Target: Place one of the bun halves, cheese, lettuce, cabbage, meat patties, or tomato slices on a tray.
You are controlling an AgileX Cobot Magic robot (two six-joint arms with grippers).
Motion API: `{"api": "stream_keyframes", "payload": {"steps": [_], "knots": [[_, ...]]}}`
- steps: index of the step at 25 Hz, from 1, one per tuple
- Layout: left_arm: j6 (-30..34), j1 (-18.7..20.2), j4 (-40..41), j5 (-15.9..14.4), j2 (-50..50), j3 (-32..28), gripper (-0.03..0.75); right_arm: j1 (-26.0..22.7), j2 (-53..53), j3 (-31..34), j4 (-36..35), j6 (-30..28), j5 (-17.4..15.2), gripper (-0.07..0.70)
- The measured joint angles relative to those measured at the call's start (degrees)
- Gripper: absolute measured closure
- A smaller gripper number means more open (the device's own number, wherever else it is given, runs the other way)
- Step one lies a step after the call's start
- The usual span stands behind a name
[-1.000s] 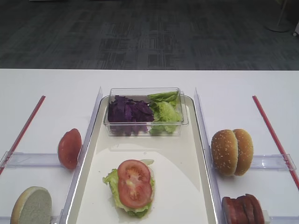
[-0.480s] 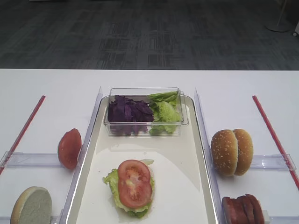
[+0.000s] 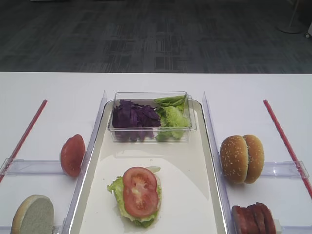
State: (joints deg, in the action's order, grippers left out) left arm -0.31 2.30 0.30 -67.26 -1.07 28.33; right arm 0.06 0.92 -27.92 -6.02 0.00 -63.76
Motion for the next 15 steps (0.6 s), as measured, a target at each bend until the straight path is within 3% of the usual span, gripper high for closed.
{"api": "stream_keyframes", "payload": {"steps": [15], "knots": [[0.0,0.0,0.0,0.0,0.0,0.0,0.286,0.0,0.0,0.0,0.0,0.0,0.0,0.115]]}}
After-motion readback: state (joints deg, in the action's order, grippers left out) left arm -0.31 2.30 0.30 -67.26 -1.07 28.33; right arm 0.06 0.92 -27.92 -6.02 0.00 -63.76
